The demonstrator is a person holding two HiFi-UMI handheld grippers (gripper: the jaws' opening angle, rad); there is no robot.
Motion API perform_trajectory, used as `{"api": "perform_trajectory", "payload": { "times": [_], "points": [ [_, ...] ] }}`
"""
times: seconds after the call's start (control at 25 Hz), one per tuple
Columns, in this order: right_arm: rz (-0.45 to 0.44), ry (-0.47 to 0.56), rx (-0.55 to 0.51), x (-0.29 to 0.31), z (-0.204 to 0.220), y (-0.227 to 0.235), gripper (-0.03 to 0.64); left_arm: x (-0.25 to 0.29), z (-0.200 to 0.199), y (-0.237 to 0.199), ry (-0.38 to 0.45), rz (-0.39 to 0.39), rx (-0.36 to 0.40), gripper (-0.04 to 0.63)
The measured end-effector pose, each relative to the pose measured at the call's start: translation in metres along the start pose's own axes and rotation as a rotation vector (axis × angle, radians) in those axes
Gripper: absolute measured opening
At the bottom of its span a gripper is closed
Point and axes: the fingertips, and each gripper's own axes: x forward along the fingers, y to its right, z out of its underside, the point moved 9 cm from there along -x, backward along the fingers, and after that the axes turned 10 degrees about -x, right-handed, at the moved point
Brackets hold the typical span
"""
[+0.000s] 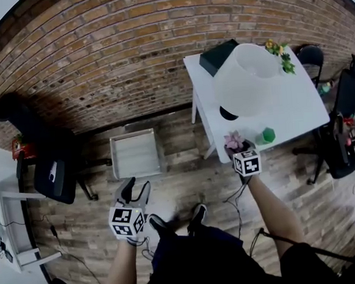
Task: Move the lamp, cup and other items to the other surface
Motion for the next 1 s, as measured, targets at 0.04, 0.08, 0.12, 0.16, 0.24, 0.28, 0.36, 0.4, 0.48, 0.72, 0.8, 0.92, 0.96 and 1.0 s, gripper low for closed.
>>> {"api": "perform_trajectory", "payload": {
  "times": [0.04,0.08,0.12,0.16,0.24,0.28,0.36,0.4,0.48,0.72,0.8,0.92,0.96,1.0],
  "points": [
    [0.000,0.006,0.004,0.000,-0.001,0.000,0.290,0.000,0.001,0.000,-0.002,-0.001,-0.001,0.210],
    [-0.001,0.009,0.008,0.000,-0.002,0.001,0.291,0.001,0.002,0.000,-0.004,0.001,-0.002,0.210],
    [-0.002,0.010,0.009,0.000,-0.002,0.001,0.293,0.001,0.002,0.000,-0.006,0.003,-0.001,0.210],
    [-0.001,0.010,0.008,-0.001,-0.002,0.001,0.301,0.001,0.003,0.000,-0.007,0.007,0.000,0.210],
    [0.003,0.010,0.014,-0.003,0.000,0.001,0.345,0.001,0.002,0.001,-0.009,0.016,0.006,0.210],
    [0.007,0.013,0.020,-0.004,0.001,0.001,0.361,0.001,0.001,0.000,-0.009,0.020,0.009,0.210],
    [0.024,0.022,0.029,-0.010,0.001,0.001,0.383,0.000,-0.001,-0.002,-0.008,0.028,0.015,0.210],
    [0.036,0.027,0.033,-0.014,0.001,0.001,0.388,-0.001,-0.002,-0.003,-0.007,0.033,0.017,0.210],
    [0.059,0.045,0.040,-0.024,-0.002,-0.002,0.396,-0.003,-0.004,-0.007,-0.007,0.045,0.022,0.210],
    [0.113,0.139,0.031,-0.062,-0.030,-0.021,0.397,-0.012,-0.011,-0.021,-0.003,0.094,0.047,0.210],
    [0.131,0.186,0.016,-0.074,-0.046,-0.033,0.394,-0.017,-0.015,-0.028,0.004,0.108,0.058,0.210],
    [0.152,0.268,-0.002,-0.089,-0.075,-0.057,0.370,-0.026,-0.024,-0.040,0.023,0.122,0.058,0.210],
    [0.159,0.294,-0.013,-0.094,-0.087,-0.067,0.349,-0.029,-0.027,-0.045,0.031,0.122,0.055,0.210],
    [0.166,0.320,-0.026,-0.099,-0.098,-0.079,0.331,-0.033,-0.032,-0.051,0.042,0.120,0.051,0.210]
  ]
}}
